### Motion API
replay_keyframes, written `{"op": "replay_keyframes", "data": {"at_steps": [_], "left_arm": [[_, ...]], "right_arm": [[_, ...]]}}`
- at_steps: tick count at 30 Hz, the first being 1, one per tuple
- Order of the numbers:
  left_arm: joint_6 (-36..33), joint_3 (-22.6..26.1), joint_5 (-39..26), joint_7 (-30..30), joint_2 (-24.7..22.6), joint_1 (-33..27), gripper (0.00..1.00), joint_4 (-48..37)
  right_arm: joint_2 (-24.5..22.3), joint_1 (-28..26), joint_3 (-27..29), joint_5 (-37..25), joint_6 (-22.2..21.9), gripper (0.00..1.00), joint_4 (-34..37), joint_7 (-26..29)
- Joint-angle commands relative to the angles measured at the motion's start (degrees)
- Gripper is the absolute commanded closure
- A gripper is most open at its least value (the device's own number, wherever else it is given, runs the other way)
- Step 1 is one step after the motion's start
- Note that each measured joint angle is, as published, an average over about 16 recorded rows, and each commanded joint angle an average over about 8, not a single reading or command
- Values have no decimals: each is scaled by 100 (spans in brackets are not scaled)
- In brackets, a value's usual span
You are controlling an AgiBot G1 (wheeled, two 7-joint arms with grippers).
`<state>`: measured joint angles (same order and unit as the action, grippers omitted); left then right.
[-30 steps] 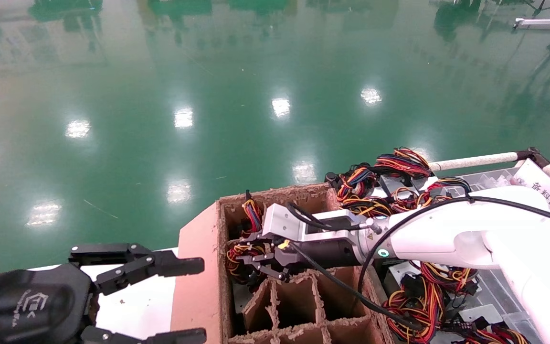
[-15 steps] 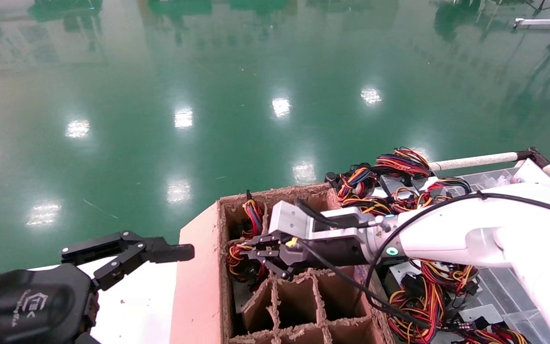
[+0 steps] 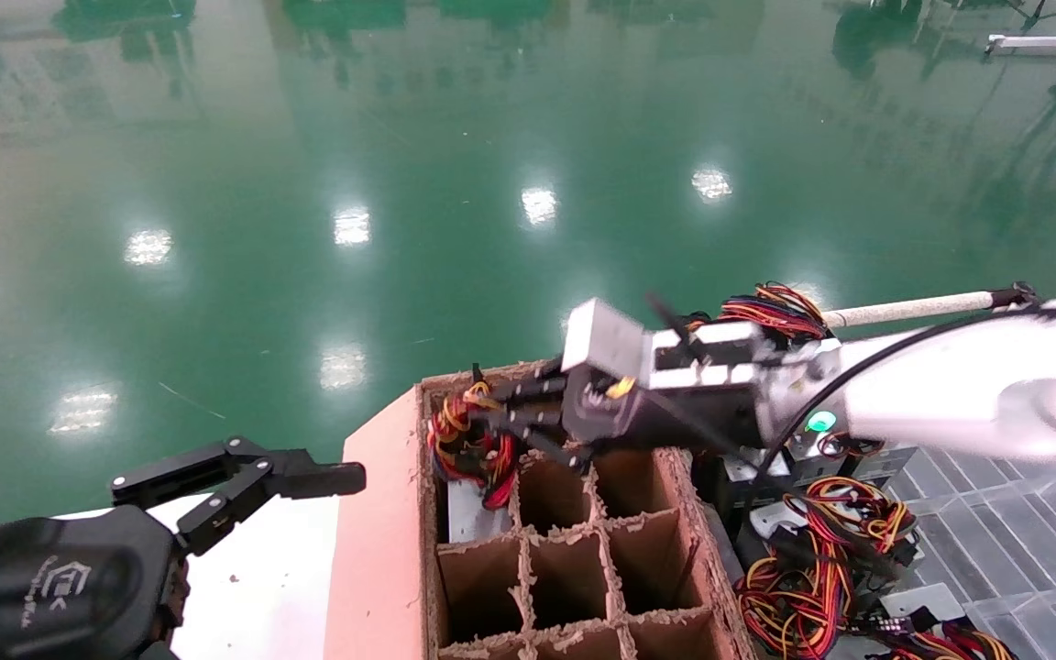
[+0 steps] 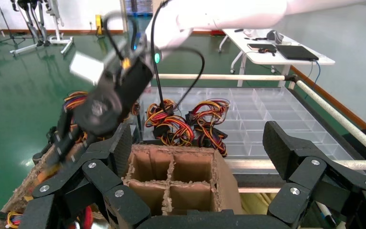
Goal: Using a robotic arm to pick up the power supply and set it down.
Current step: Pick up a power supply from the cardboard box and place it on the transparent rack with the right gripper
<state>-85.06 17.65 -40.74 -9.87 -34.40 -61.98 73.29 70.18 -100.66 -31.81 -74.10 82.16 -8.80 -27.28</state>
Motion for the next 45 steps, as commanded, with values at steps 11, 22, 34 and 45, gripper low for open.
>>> {"op": "replay_keyframes", "data": {"at_steps": [11,22,34,45], "left_arm": [[1,3,2,1,1,-1,0,0],[2,5,4,3,2,-1,0,0],[3,8,6,4,3,-2,0,0],[5,11,7,5,4,-2,0,0]], "right_arm": [[-793,-419,481,640,442,100,-827,-67],[-1884,-872,704,742,375,100,-1884,520],[-3259,-1173,641,190,144,100,-2753,1224],[-4191,-1131,687,4,171,100,-3173,1591]]}}
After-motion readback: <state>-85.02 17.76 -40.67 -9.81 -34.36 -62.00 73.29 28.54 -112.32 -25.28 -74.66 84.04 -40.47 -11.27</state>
